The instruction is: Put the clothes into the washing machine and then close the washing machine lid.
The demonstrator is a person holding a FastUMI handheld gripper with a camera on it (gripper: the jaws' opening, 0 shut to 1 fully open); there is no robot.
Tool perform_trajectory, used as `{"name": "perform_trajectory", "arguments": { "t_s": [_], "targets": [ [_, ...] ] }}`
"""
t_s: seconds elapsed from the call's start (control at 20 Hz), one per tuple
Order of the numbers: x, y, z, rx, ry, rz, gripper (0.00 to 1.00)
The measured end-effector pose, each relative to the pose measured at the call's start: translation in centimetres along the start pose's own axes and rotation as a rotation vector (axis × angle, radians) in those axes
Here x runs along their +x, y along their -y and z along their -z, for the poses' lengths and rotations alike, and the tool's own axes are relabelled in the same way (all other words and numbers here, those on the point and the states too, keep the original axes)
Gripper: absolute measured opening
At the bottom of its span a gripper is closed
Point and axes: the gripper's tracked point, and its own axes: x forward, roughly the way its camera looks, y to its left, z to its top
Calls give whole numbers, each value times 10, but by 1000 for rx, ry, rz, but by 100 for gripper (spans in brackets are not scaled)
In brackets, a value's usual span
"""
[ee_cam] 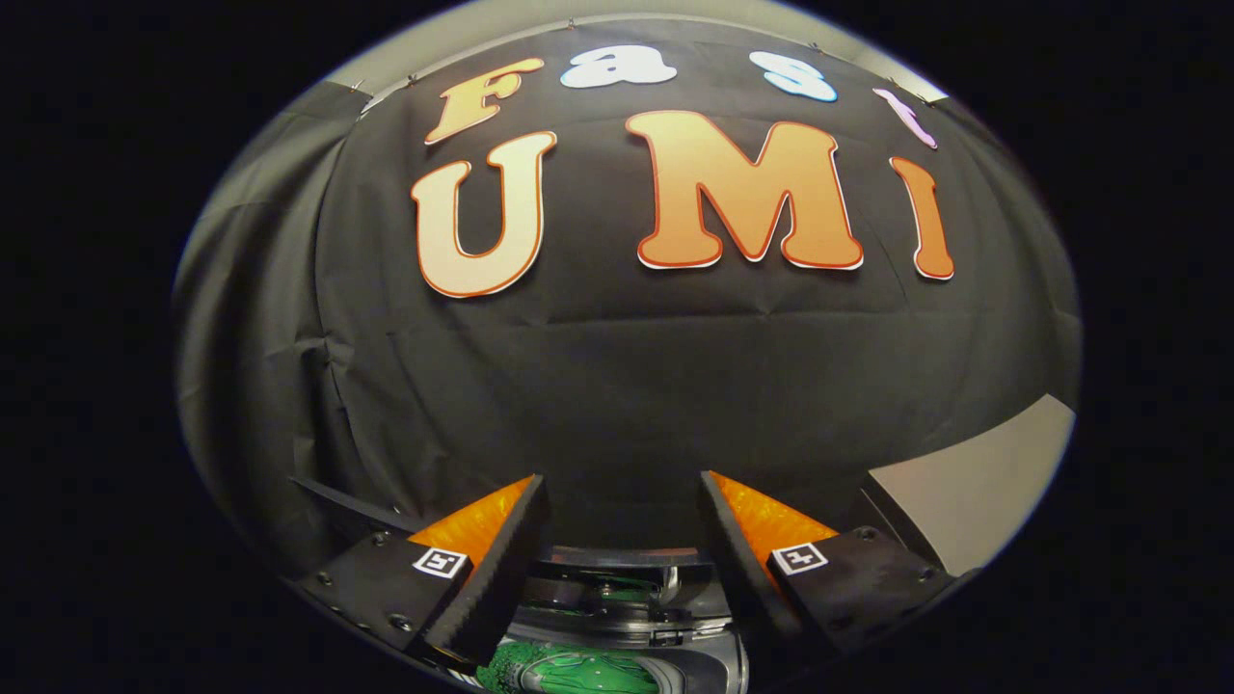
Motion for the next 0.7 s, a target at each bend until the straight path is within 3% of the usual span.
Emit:
{"name": "perform_trajectory", "arguments": {
  "t_s": [0.7],
  "targets": [
    [-81, -7, 43, -9, 13, -49, 99]
  ]
}}
